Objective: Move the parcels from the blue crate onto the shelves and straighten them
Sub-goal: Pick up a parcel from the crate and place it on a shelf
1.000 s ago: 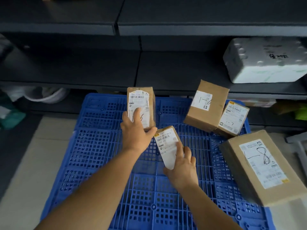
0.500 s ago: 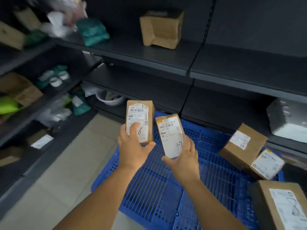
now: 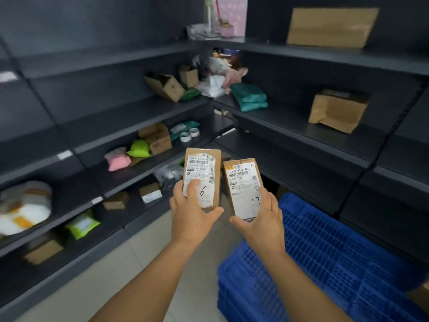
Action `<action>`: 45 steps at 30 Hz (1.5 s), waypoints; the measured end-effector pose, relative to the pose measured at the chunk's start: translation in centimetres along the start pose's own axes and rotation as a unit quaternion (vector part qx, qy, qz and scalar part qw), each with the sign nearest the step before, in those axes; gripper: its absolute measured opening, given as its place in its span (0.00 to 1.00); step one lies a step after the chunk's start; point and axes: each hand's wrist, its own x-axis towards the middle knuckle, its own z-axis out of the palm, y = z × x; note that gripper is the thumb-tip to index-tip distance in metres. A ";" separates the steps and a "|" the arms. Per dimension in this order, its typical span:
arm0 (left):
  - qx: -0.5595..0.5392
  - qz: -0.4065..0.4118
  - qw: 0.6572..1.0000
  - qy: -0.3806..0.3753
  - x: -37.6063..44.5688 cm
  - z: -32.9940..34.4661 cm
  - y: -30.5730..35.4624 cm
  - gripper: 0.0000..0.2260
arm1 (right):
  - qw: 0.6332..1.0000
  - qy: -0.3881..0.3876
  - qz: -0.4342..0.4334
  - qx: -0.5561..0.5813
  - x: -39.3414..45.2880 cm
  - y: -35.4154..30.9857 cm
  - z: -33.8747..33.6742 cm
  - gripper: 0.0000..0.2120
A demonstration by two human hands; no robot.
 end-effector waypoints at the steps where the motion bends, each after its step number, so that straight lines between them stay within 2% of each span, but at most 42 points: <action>1: 0.001 -0.007 1.000 0.010 0.3 -2.0 -1.3 0.38 | 1.000 -0.003 -0.013 0.002 -0.4 -2.0 1.1 0.48; 13: 0.026 -0.066 0.987 0.147 2.4 -23.5 -14.4 0.37 | 0.981 -0.063 -0.178 0.032 -4.9 -23.7 12.9 0.44; 24: 0.056 -0.132 0.960 0.240 6.4 -33.9 -22.1 0.37 | 0.955 -0.122 -0.271 0.023 -4.2 -36.2 21.5 0.42; 34: 0.104 -0.077 0.943 0.305 21.8 -42.3 -24.1 0.37 | 0.943 -0.136 -0.300 0.051 5.2 -45.8 29.9 0.43; 38: 0.129 -0.077 0.936 0.318 27.9 -44.2 -24.1 0.38 | 0.939 -0.149 -0.308 0.036 9.3 -48.3 32.0 0.42; 45: 0.156 -0.081 0.933 0.314 36.1 -47.3 -24.7 0.35 | 0.931 -0.178 -0.320 0.009 13.3 -50.4 34.8 0.41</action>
